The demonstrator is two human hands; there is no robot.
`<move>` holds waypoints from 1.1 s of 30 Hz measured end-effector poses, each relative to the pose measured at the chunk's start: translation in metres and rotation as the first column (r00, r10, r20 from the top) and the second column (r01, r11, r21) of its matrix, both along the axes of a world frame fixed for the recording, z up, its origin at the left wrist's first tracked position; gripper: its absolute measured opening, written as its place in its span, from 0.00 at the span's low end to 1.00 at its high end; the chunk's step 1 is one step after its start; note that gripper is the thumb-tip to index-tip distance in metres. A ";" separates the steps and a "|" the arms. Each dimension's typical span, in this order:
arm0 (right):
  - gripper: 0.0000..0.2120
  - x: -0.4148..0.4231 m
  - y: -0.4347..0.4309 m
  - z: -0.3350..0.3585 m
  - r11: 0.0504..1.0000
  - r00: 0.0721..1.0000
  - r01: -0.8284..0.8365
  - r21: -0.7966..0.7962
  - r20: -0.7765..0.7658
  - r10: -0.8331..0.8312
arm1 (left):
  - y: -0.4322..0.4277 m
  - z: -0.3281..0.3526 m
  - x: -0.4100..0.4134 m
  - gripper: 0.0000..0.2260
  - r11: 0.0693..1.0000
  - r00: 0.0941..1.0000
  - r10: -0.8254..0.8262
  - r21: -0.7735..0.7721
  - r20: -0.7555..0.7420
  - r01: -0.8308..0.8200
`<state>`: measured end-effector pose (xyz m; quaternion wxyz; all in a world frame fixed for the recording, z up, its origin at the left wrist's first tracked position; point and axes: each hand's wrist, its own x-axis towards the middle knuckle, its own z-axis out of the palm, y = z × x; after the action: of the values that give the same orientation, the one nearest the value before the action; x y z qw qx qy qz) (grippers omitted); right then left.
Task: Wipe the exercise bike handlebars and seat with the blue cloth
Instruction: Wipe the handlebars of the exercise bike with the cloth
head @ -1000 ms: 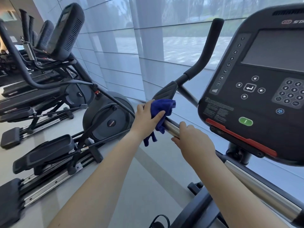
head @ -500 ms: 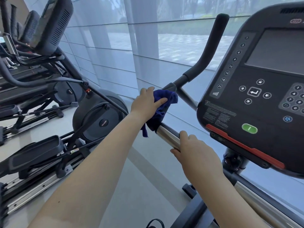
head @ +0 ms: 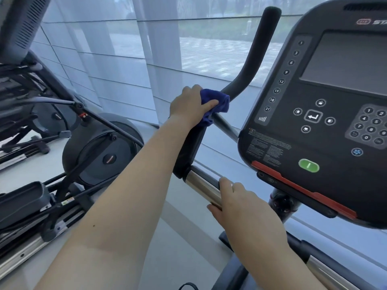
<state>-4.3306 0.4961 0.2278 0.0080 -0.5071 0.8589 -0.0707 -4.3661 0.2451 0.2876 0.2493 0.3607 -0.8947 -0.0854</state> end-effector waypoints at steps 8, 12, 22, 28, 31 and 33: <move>0.16 0.001 0.008 0.001 0.998 0.997 -0.044 -0.044 -0.061 0.041 | 0.008 0.006 0.008 0.23 0.998 0.996 -0.007 0.069 0.084 0.001; 0.16 0.001 0.010 0.006 0.996 0.996 -0.046 -0.077 -0.075 0.040 | 0.027 0.007 0.026 0.20 0.999 0.991 0.032 0.000 0.131 -0.032; 0.15 -0.001 0.010 -0.001 0.990 0.996 -0.073 -0.125 -0.060 0.066 | 0.062 -0.002 0.063 0.21 0.990 0.971 0.143 -0.017 0.194 -0.142; 0.14 0.000 0.012 0.000 0.989 0.996 -0.068 -0.135 -0.059 0.061 | 0.079 -0.010 0.084 0.21 0.987 0.963 0.163 -0.036 0.212 -0.159; 0.14 0.000 0.014 0.002 0.987 0.995 -0.076 -0.139 -0.071 0.067 | 0.087 -0.015 0.096 0.20 0.986 0.965 0.168 -0.027 0.200 -0.166; 0.14 0.000 0.014 0.001 0.986 0.995 -0.076 -0.146 -0.074 0.066 | 0.094 -0.019 0.102 0.20 0.985 0.967 0.170 -0.011 0.188 -0.171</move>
<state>-4.3302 0.5098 0.2292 -0.0571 -0.5386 0.8325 -0.1167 -4.2636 0.3386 0.2685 0.1691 0.4433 -0.8797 -0.0317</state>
